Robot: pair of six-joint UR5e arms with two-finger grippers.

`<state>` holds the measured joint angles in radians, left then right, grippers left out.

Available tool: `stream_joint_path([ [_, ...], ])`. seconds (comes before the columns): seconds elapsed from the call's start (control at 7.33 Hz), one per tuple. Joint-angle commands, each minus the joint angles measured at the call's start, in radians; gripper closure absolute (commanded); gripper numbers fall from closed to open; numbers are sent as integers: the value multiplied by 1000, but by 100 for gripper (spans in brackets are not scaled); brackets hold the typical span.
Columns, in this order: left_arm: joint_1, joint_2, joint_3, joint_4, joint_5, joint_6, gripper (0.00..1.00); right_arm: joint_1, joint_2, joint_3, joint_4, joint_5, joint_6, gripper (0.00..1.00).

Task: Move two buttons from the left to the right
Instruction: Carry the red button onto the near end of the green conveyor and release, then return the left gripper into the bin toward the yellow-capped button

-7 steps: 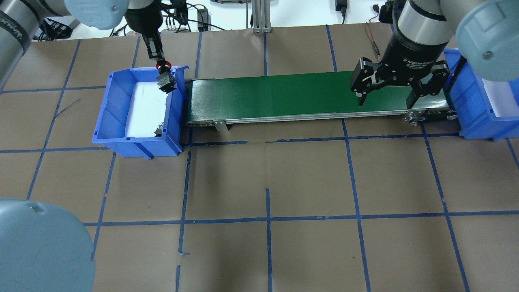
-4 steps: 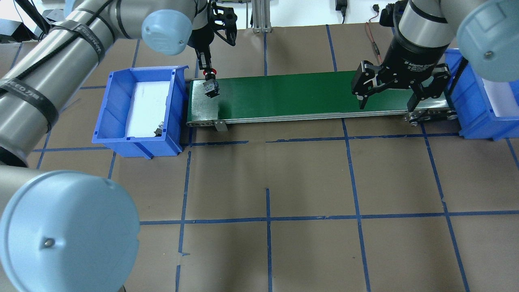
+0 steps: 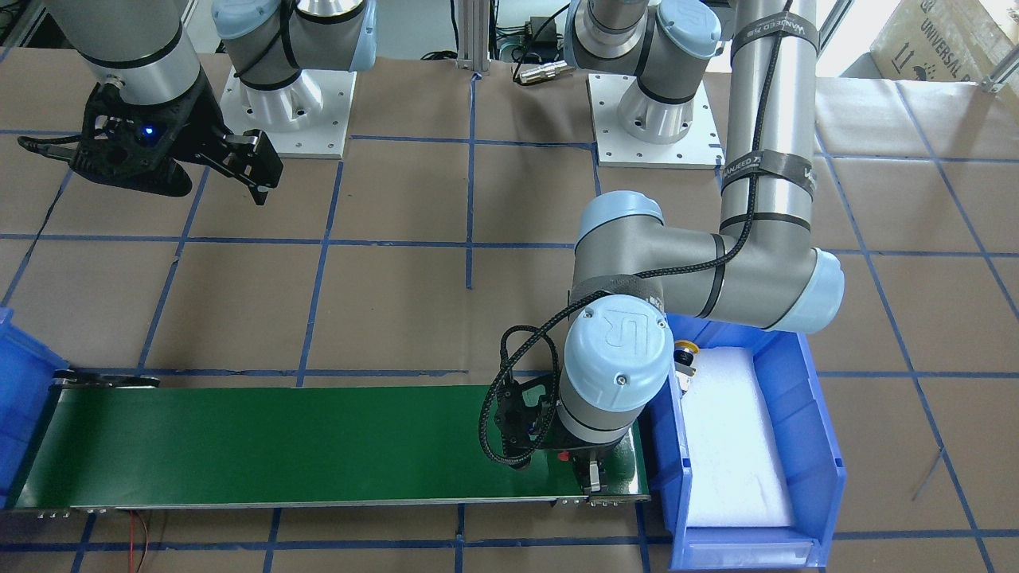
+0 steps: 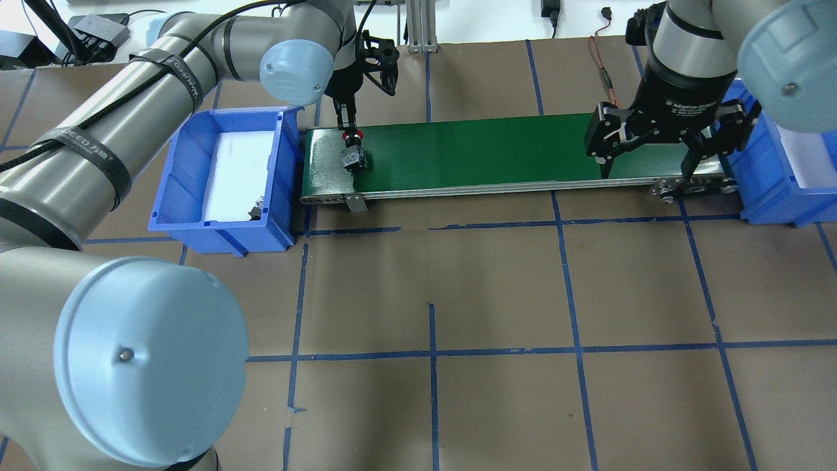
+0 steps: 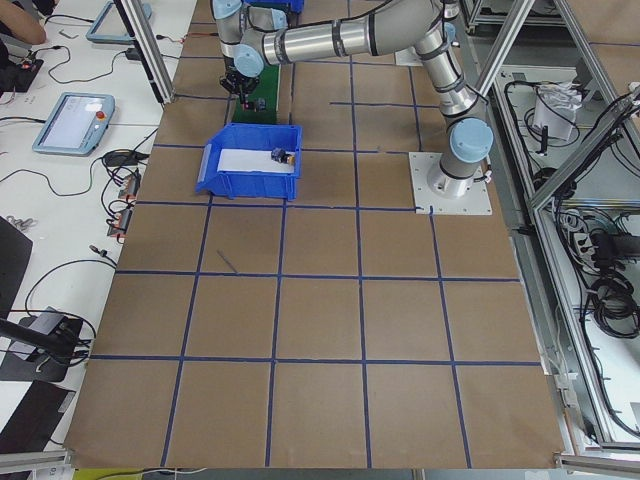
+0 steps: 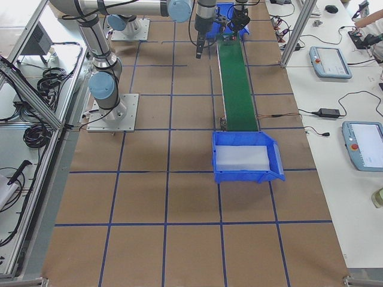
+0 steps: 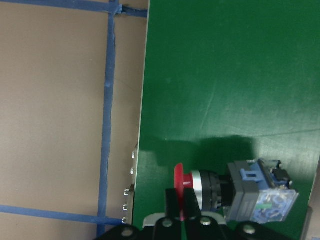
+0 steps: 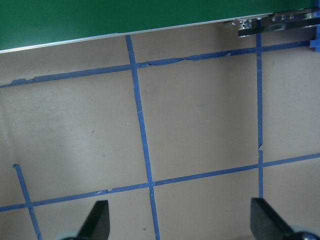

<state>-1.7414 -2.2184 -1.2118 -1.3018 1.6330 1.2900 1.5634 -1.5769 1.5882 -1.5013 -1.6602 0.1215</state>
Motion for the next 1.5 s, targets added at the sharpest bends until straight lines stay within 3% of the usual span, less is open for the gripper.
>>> stream_joint_path([
  [0.0,2,0,1,-42,-2,0,96,4,1,-7,-25,55,3,0],
  [0.14,9,-10,8,-36,-2,-4,79,4,0,-7,-52,80,-5,0],
  [0.27,8,-14,8,-36,-4,-12,20,9,-5,-7,-89,79,-3,0],
  [0.41,14,0,9,-36,-5,-14,15,9,0,-5,-97,79,4,0],
  [0.55,10,28,12,-50,-2,-24,14,9,1,5,-191,65,-9,0],
  [0.68,29,111,-5,-85,-2,-41,14,9,3,0,-179,68,-13,0],
  [0.95,200,203,-14,-236,-43,-83,14,9,9,-19,-191,79,-49,0],
  [1.09,309,209,-37,-255,-156,-71,7,9,11,-30,-177,83,-72,0],
  [1.36,410,203,-127,-257,-170,-69,0,9,20,-7,-151,105,-63,0],
])
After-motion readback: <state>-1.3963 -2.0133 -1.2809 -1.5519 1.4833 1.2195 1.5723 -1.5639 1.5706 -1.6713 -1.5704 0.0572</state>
